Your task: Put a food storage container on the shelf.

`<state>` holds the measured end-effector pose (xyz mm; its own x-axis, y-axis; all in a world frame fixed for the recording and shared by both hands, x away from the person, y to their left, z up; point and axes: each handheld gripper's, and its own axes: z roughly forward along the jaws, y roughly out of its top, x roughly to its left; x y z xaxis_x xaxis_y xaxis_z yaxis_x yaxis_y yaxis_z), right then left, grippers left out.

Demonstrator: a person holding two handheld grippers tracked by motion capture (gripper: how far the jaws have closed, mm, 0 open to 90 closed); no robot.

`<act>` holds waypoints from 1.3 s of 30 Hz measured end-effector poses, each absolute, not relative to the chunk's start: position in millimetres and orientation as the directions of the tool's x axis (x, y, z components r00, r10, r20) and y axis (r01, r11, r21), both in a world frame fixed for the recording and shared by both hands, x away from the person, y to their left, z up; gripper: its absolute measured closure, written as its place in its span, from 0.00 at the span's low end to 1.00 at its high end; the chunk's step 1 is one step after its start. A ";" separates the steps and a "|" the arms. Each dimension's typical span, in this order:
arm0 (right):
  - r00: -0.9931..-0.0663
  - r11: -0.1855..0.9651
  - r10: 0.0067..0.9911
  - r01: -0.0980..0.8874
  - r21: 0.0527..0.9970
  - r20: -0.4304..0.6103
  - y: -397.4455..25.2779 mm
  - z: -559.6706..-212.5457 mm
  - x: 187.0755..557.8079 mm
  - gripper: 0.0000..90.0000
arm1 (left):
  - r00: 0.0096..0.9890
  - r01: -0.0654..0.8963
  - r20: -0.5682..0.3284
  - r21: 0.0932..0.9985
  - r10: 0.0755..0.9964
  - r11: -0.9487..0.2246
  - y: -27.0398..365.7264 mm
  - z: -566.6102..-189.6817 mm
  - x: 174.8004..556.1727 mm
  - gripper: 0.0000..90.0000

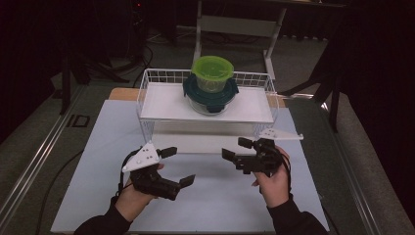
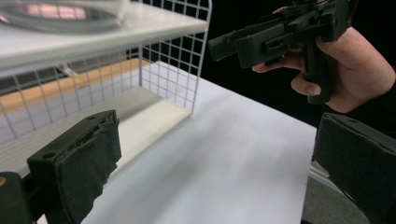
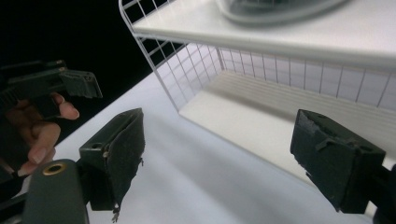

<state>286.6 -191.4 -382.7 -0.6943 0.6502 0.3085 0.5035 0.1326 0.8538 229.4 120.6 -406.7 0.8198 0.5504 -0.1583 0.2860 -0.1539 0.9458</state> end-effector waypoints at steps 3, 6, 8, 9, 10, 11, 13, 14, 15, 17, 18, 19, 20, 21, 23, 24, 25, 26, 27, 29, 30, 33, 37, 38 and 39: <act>-0.695 0.148 0.655 0.503 0.852 0.297 -192.9 -400.5 277.5 0.19 | 0.827 0.296 -0.161 0.939 0.539 -0.174 115.9 -420.4 224.8 0.01; -0.699 0.161 0.652 0.507 0.847 0.294 -193.3 -413.3 272.5 0.19 | 0.830 0.299 -0.161 0.937 0.533 -0.181 113.3 -430.0 221.8 0.01; -0.698 0.163 0.653 0.510 0.845 0.295 -193.9 -421.1 269.4 0.19 | 0.831 0.304 -0.164 0.934 0.531 -0.187 112.3 -435.8 220.3 0.01; -0.695 0.164 0.656 0.511 0.844 0.293 -194.2 -424.9 268.2 0.19 | 0.832 0.305 -0.165 0.934 0.530 -0.188 112.1 -438.6 219.6 0.01; -0.693 0.165 0.659 0.513 0.842 0.293 -194.8 -428.6 267.0 0.19 | 0.832 0.305 -0.165 0.933 0.529 -0.189 111.8 -441.4 219.0 0.01; -0.693 0.161 0.657 0.515 0.842 0.298 -195.6 -432.4 265.7 0.19 | 0.833 0.303 -0.162 0.933 0.529 -0.192 111.8 -444.2 218.4 0.01; -0.690 0.161 0.660 0.517 0.841 0.297 -196.8 -439.7 263.0 0.19 | 0.832 0.308 -0.163 0.931 0.530 -0.197 111.3 -449.5 217.2 0.01; -0.689 0.160 0.660 0.518 0.840 0.299 -197.7 -443.5 261.5 0.19 | 0.833 0.305 -0.160 0.931 0.529 -0.199 111.2 -452.0 216.6 0.01; -0.688 0.161 0.661 0.518 0.840 0.298 -198.5 -447.3 260.4 0.19 | 0.834 0.304 -0.157 0.931 0.530 -0.203 111.2 -454.4 215.9 0.01; -0.685 0.171 0.669 0.520 0.837 0.289 -200.2 -454.0 258.3 0.19 | 0.836 0.302 -0.151 0.930 0.528 -0.211 110.9 -458.8 214.7 0.01; -0.685 0.171 0.669 0.520 0.837 0.289 -200.2 -454.0 258.3 0.19 | 0.836 0.302 -0.151 0.930 0.528 -0.211 110.9 -458.8 214.7 0.01; -0.679 0.168 0.673 0.527 0.833 0.294 -202.6 -459.9 257.0 0.19 | 0.835 0.300 -0.145 0.929 0.531 -0.217 111.1 -462.2 213.6 0.01; -0.675 0.170 0.678 0.530 0.831 0.292 -203.5 -462.6 256.3 0.19 | 0.835 0.300 -0.145 0.929 0.531 -0.217 111.1 -462.2 213.6 0.01; -0.673 0.174 0.681 0.532 0.829 0.289 -204.4 -465.3 255.4 0.19 | 0.835 0.295 -0.145 0.932 0.530 -0.210 111.8 -465.4 212.5 0.01; -0.676 0.184 0.682 0.528 0.829 0.280 -206.5 -471.1 253.4 0.19 | 0.834 0.292 -0.139 0.932 0.535 -0.213 112.1 -467.0 212.1 0.01; -0.676 0.190 0.685 0.527 0.828 0.273 -207.4 -473.9 252.6 0.19 | 0.833 0.295 -0.142 0.932 0.534 -0.211 112.9 -470.2 211.8 0.01; -0.673 0.191 0.686 0.533 0.824 0.276 -208.4 -476.6 251.4 0.19 | 0.832 0.297 -0.140 0.930 0.536 -0.218 113.1 -471.8 212.1 0.01; -0.672 0.191 0.687 0.533 0.824 0.276 -209.7 -479.5 250.7 0.19 | 0.832 0.294 -0.135 0.930 0.538 -0.221 113.6 -473.2 212.1 0.01; -0.671 0.196 0.689 0.536 0.821 0.273 -210.9 -482.2 250.4 0.19 | 0.832 0.292 -0.134 0.931 0.539 -0.219 114.2 -474.7 211.9 0.01; -0.668 0.196 0.691 0.539 0.819 0.275 -214.3 -486.9 250.5 0.19 | 0.828 0.297 -0.136 0.929 0.545 -0.220 115.3 -478.1 212.1 0.01; -0.667 0.192 0.691 0.542 0.818 0.279 -216.4 -488.9 251.1 0.19 | 0.826 0.296 -0.138 0.931 0.546 -0.214 116.0 -479.9 212.2 0.01; -0.654 0.179 0.701 0.547 0.818 0.284 -220.9 -493.4 253.2 0.19 | 0.824 0.310 -0.149 0.926 0.547 -0.215 116.4 -484.0 213.5 0.01; -0.650 0.175 0.705 0.547 0.819 0.284 -221.8 -494.3 254.7 0.19 | 0.827 0.310 -0.144 0.923 0.544 -0.227 113.7 -486.7 213.0 0.01; -0.652 0.181 0.706 0.543 0.820 0.276 -221.8 -494.2 254.9 0.19 | 0.827 0.310 -0.143 0.923 0.543 -0.230 112.9 -487.1 212.7 0.01; -0.652 0.179 0.706 0.542 0.821 0.276 -221.9 -494.2 254.6 0.19 | 0.830 0.308 -0.141 0.923 0.540 -0.232 112.5 -487.5 212.6 0.01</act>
<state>254.6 -221.9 -494.2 -0.6520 0.7061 0.2762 0.5416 0.1788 0.8214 212.6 112.5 -487.5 0.8298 0.5400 -0.1411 0.3080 -0.2320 0.9227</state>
